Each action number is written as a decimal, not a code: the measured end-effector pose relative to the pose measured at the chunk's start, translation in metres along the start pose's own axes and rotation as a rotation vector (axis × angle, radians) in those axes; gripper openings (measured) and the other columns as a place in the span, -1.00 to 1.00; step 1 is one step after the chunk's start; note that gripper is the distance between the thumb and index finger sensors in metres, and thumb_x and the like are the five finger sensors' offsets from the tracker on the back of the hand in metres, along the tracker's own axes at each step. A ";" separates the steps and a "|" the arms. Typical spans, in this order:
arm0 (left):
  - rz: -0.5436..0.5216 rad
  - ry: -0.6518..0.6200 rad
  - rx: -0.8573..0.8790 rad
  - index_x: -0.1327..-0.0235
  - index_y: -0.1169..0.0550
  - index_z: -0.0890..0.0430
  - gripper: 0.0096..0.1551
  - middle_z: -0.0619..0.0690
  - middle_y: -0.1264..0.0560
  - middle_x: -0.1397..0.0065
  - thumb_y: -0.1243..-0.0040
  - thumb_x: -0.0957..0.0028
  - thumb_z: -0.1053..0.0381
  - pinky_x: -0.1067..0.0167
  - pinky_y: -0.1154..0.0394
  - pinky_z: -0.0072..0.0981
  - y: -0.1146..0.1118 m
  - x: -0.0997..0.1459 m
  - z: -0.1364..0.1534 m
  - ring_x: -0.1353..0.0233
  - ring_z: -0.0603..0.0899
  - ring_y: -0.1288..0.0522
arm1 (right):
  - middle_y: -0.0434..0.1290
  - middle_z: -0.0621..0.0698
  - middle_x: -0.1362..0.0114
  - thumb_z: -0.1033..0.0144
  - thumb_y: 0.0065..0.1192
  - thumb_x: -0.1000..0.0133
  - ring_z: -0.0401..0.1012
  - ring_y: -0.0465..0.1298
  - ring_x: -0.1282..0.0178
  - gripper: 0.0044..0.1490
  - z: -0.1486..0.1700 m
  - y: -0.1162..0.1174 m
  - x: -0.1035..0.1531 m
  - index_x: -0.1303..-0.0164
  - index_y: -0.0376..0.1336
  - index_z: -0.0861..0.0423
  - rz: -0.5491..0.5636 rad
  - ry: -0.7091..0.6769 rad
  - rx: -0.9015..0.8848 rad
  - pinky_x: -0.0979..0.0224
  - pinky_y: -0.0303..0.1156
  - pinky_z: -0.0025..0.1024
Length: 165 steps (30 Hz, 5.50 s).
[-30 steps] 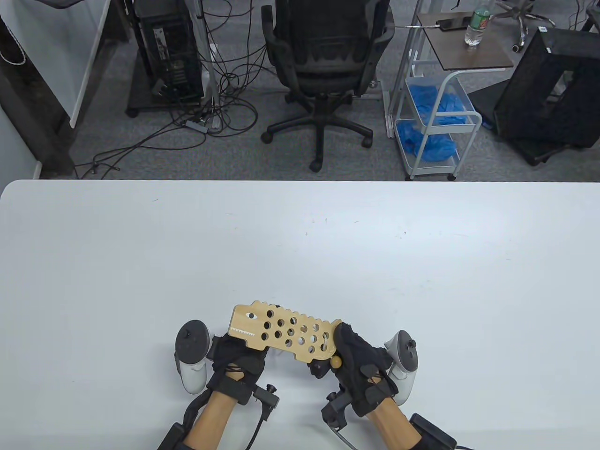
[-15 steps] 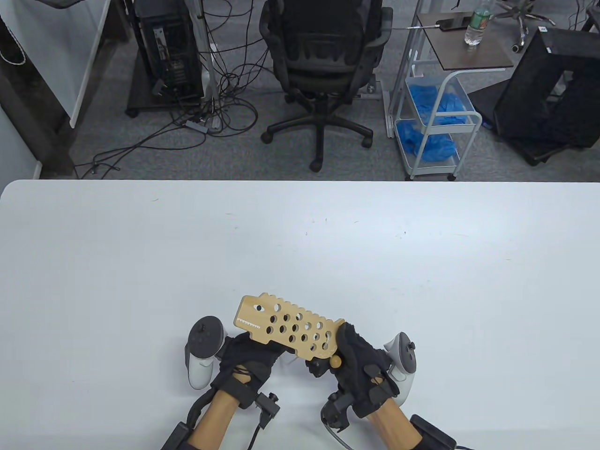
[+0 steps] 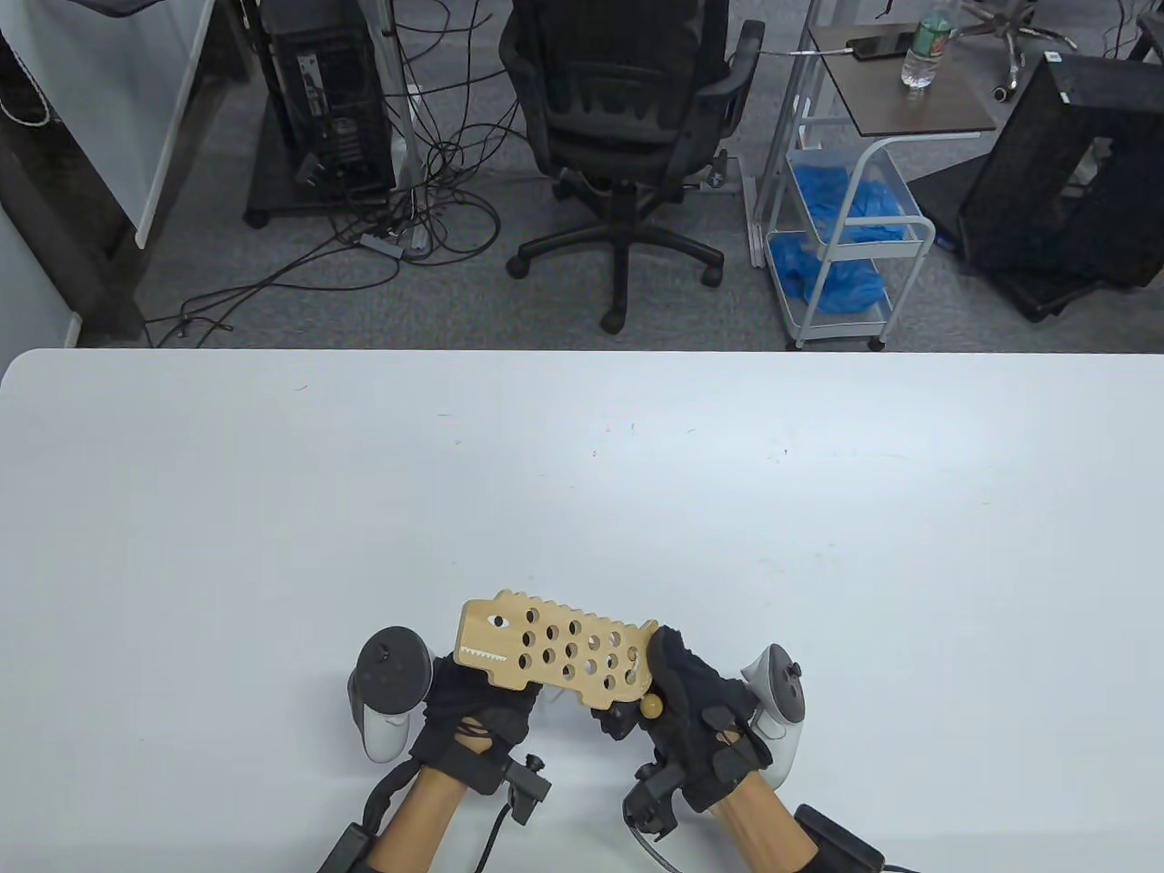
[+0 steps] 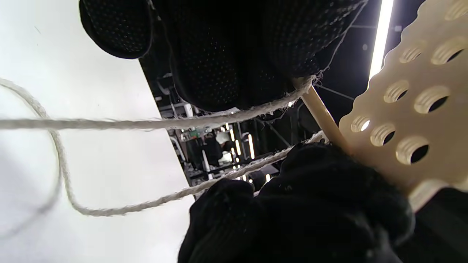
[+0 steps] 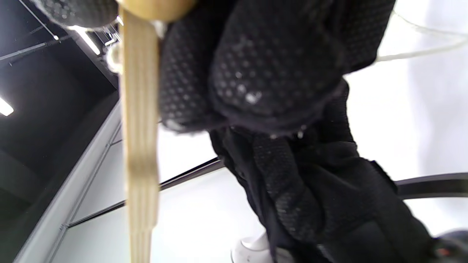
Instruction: Remove rope from all holes on crocodile lacing toy
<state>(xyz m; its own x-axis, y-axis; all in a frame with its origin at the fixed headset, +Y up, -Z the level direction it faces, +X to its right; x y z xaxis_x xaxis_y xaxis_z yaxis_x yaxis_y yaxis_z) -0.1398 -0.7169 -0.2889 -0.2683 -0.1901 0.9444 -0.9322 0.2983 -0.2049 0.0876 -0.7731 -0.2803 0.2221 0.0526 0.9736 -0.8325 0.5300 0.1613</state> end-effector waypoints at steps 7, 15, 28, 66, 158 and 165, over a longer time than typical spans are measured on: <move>0.016 -0.023 -0.106 -0.18 -0.67 -0.16 -0.55 -0.09 -0.76 -0.14 -0.35 0.01 -0.01 -0.29 -0.47 0.26 -0.009 0.001 -0.005 -0.11 0.06 -0.67 | 0.70 0.19 0.24 -0.05 0.16 0.01 -0.04 0.69 0.38 -0.35 0.002 -0.001 0.000 0.12 0.48 0.25 0.012 0.008 0.037 -0.11 0.48 0.14; -0.018 -0.035 -0.209 -0.17 -0.66 -0.23 -0.57 -0.09 -0.70 -0.18 -0.34 0.01 -0.07 -0.31 -0.45 0.26 -0.012 0.005 -0.014 -0.17 0.07 -0.63 | 0.68 0.23 0.21 0.06 0.16 -0.06 -0.01 0.69 0.36 -0.39 0.006 0.006 -0.001 0.08 0.42 0.34 -0.022 0.037 0.105 -0.09 0.48 0.17; -0.030 -0.031 -0.193 -0.20 -0.66 -0.20 -0.55 -0.10 -0.71 -0.22 -0.33 -0.01 -0.05 -0.32 -0.45 0.26 -0.010 0.006 -0.012 -0.22 0.07 -0.63 | 0.67 0.31 0.15 0.20 0.24 -0.05 0.04 0.70 0.32 -0.39 -0.001 0.011 -0.004 0.01 0.36 0.46 -0.085 0.001 0.121 -0.10 0.47 0.22; 0.142 0.130 0.220 -0.56 -0.29 -0.10 -0.26 -0.12 -0.61 -0.41 -0.17 -0.04 0.11 -0.38 -0.40 0.28 -0.012 0.002 0.002 -0.43 0.10 -0.53 | 0.64 0.35 0.00 0.19 0.29 0.00 0.18 0.71 0.20 -0.41 -0.047 0.014 0.002 -0.12 0.32 0.29 -0.017 -0.292 0.606 -0.09 0.45 0.28; -0.072 0.193 -0.165 -0.57 -0.21 -0.39 -0.12 -0.08 -0.53 -0.35 -0.31 -0.08 0.17 -0.32 -0.44 0.24 0.055 0.000 0.023 -0.16 0.09 -0.64 | 0.73 0.28 0.33 0.13 0.30 -0.02 -0.02 0.74 0.56 -0.37 -0.069 -0.094 0.006 0.12 0.41 0.46 0.488 -0.100 0.422 0.14 0.58 0.10; -0.242 0.223 -0.116 -0.55 -0.21 -0.37 -0.16 -0.09 -0.55 -0.32 -0.31 -0.09 0.15 -0.32 -0.45 0.23 0.091 0.008 0.035 -0.16 0.06 -0.64 | 0.73 0.28 0.32 0.12 0.29 -0.02 -0.02 0.73 0.55 -0.36 -0.069 -0.097 0.007 0.11 0.41 0.46 0.490 -0.095 0.388 0.13 0.58 0.10</move>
<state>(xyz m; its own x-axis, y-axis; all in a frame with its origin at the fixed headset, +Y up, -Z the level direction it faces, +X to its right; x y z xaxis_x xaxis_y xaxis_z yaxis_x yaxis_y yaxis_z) -0.2358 -0.7241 -0.3093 0.0291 -0.0630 0.9976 -0.9250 0.3766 0.0508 0.2053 -0.7659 -0.3003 -0.2626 0.1267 0.9566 -0.9537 0.1167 -0.2773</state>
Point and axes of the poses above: the tracker on the back of each hand, its own z axis roughly to the little-finger side, its own x axis roughly from the fingertips to the wrist, y = z × x, the point moved 4 cm from there along -x, roughly from the wrist to the fingertips
